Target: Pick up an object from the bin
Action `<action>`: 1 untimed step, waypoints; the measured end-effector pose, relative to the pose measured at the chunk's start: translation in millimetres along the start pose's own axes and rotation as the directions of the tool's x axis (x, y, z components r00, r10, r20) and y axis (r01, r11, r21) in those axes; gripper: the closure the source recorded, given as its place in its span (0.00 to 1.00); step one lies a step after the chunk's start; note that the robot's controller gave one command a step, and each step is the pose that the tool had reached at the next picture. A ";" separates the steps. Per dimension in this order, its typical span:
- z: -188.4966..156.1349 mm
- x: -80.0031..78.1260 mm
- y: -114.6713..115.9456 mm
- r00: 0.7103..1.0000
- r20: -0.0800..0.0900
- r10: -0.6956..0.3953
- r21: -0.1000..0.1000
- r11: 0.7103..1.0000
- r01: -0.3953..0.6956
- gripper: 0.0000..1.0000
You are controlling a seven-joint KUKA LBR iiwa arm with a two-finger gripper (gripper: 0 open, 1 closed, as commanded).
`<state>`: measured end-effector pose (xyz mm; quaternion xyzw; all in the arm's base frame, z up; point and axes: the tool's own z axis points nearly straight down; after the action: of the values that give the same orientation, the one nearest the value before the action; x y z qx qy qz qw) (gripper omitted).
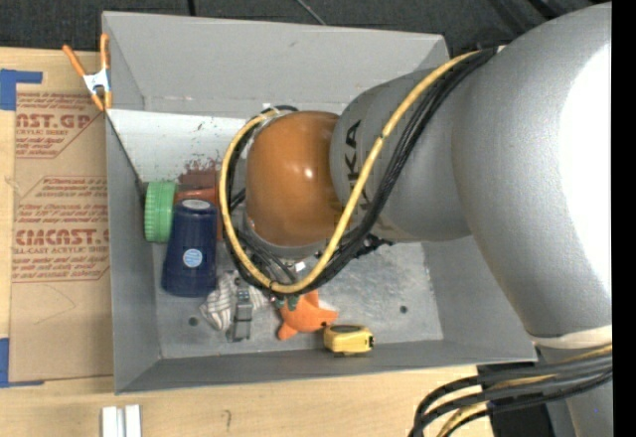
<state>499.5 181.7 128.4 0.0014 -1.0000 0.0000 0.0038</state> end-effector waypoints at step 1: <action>-4.1 -2.1 -0.6 1.000 0.007 0.001 -0.001 1.000 -0.001 0.00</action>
Offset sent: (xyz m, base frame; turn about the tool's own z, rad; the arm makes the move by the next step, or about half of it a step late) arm 0.0050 -0.0527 -0.0584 -0.1751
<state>501.6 181.1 132.5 0.0006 -1.0000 -0.0007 0.0004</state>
